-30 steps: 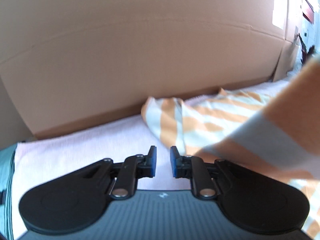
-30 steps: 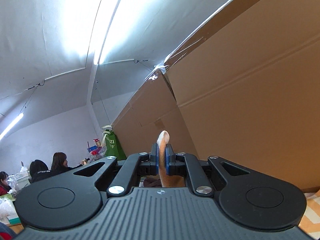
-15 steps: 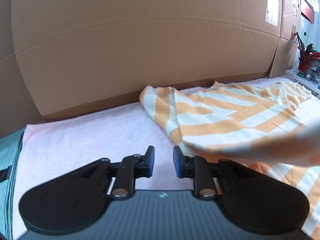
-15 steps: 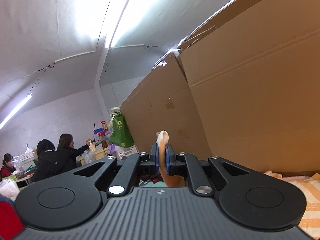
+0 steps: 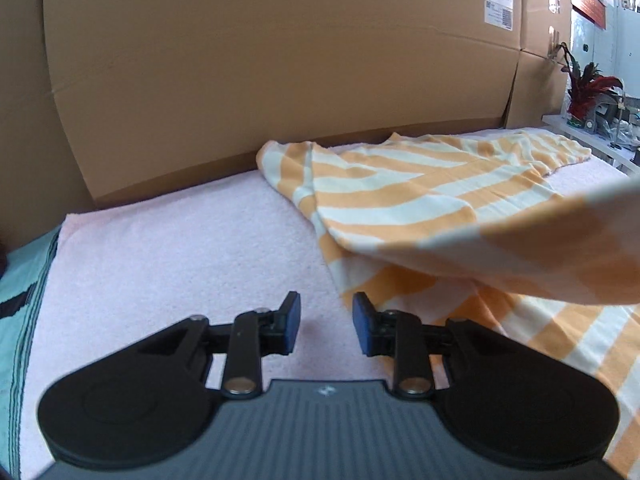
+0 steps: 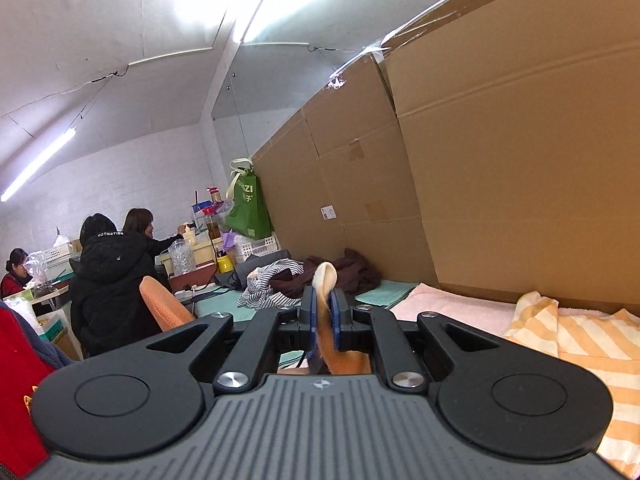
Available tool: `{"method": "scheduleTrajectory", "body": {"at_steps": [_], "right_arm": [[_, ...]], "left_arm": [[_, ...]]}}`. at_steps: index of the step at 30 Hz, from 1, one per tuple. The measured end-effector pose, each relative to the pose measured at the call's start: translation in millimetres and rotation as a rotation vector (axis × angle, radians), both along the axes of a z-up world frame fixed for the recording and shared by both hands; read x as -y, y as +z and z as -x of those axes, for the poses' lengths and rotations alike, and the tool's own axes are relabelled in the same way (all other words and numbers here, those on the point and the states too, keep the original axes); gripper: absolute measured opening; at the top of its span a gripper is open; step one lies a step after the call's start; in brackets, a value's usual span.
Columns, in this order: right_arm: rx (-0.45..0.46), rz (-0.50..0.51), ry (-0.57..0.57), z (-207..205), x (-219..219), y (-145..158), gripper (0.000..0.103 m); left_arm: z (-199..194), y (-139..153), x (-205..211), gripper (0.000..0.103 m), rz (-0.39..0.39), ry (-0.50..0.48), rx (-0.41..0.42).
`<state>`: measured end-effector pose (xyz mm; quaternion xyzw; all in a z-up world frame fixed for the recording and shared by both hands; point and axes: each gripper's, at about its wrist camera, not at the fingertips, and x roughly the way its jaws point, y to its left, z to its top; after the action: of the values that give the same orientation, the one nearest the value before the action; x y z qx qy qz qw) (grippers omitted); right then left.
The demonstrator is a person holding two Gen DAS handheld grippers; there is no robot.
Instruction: Fold clothes
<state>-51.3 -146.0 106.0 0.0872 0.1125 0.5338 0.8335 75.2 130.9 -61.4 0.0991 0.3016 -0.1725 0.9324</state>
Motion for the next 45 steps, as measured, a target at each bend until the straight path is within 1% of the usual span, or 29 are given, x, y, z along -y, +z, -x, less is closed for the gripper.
{"method": "scheduleTrajectory", "body": {"at_steps": [3, 5, 7, 9, 11, 14, 15, 16, 17, 19, 20, 23, 25, 26, 27, 29, 31, 32, 33, 34, 37, 39, 41, 42, 45], "right_arm": [[0.045, 0.005, 0.0, 10.5, 3.4, 0.9, 0.009], [0.081, 0.025, -0.003, 19.1, 3.8, -1.1, 0.009], [0.117, 0.056, -0.012, 27.7, 1.7, -5.3, 0.009], [0.123, 0.093, -0.031, 32.6, -1.1, -14.5, 0.009], [0.103, 0.125, -0.066, 34.0, -2.0, -28.7, 0.009], [0.036, 0.203, -0.164, 25.8, -1.6, -56.7, 0.011], [-0.023, 0.224, -0.209, 19.0, -0.7, -68.1, 0.015], [-0.092, 0.228, -0.239, 12.7, 1.9, -79.7, 0.015], [-0.157, 0.226, -0.246, 8.3, 4.7, -90.6, 0.015], [-0.227, 0.232, -0.228, 8.3, 6.7, -107.6, 0.015], [-0.245, 0.239, -0.207, 12.2, 5.9, -112.5, 0.016], [-0.295, 0.263, -0.141, 24.5, 3.2, -126.3, 0.018], [-0.339, 0.255, -0.102, 28.1, 0.8, -132.0, 0.025], [-0.351, 0.254, -0.099, 28.5, 0.0, -135.4, 0.033], [-0.355, 0.254, -0.101, 29.4, -1.8, -137.6, 0.035], [-0.363, 0.255, -0.104, 31.0, -5.4, -141.9, 0.035], [-0.351, 0.257, -0.113, 32.9, -8.3, -144.5, 0.035], [-0.344, 0.259, -0.117, 33.9, -9.8, -145.7, 0.028], [-0.338, 0.26, -0.121, 34.8, -11.3, -147.0, 0.017], [-0.324, 0.271, -0.125, 35.5, -12.6, -146.8, 0.015], [-0.29, 0.275, -0.143, 38.6, -12.1, -144.1, 0.013], [-0.276, 0.266, -0.154, 39.6, -9.7, -140.1, 0.013], [-0.27, 0.24, -0.146, 41.1, -4.4, -132.7, 0.013], [-0.261, 0.228, -0.143, 42.7, -2.1, -128.3, 0.012], [-0.236, 0.233, -0.142, 49.0, -1.6, -119.5, 0.013]], "left_arm": [[16.9, -0.9, 7.0, 0.036, -0.013, -0.02, 0.016], [26.0, -1.9, 5.0, 0.036, 0.011, -0.024, 0.007], [34.3, -3.6, 1.4, 0.041, 0.039, -0.021, -0.008], [42.5, -6.5, -2.1, 0.041, 0.057, -0.011, -0.02], [49.6, -9.1, -4.3, 0.041, 0.08, -0.004, -0.027], [62.9, -10.1, -4.9, 0.043, 0.083, 0.005, -0.014], [68.9, -9.6, -6.7, 0.045, 0.08, 0.005, -0.006], [75.1, -9.0, -8.5, 0.046, 0.076, 0.005, 0.002], [81.2, -8.4, -10.3, 0.047, 0.072, 0.005, 0.01], [94.1, -7.9, -15.6, 0.05, 0.049, 0.009, 0.017], [100.4, -7.9, -18.8, 0.051, 0.044, 0.01, 0.016], [118.5, -7.5, -28.1, 0.051, 0.062, 0.0, -0.005], [131.2, -5.6, -30.9, 0.051, 0.073, -0.008, -0.006], [137.7, -4.6, -32.2, 0.051, 0.078, -0.012, -0.007], [142.8, -2.7, -33.6, 0.051, 0.092, -0.022, -0.009], [153.9, 1.6, -34.4, 0.051, 0.125, -0.051, -0.022], [162.3, 3.6, -32.8, 0.053, 0.136, -0.083, -0.036], [166.8, 4.1, -31.0, 0.053, 0.134, -0.094, -0.04], [170.3, 3.6, -29.7, 0.053, 0.138, -0.105, -0.05], [173.0, 3.0, -29.1, 0.053, 0.146, -0.119, -0.062], [182.4, 2.6, -28.7, 0.053, 0.162, -0.157, -0.078], [186.4, 4.4, -30.9, 0.053, 0.173, -0.163, -0.077], [188.8, 6.3, -33.1, 0.053, 0.192, -0.162, -0.08], [188.4, 6.6, -33.6, 0.054, 0.221, -0.169, -0.092], [188.2, 1.9, -27.8, 0.055, 0.252, -0.194, -0.116]]}}
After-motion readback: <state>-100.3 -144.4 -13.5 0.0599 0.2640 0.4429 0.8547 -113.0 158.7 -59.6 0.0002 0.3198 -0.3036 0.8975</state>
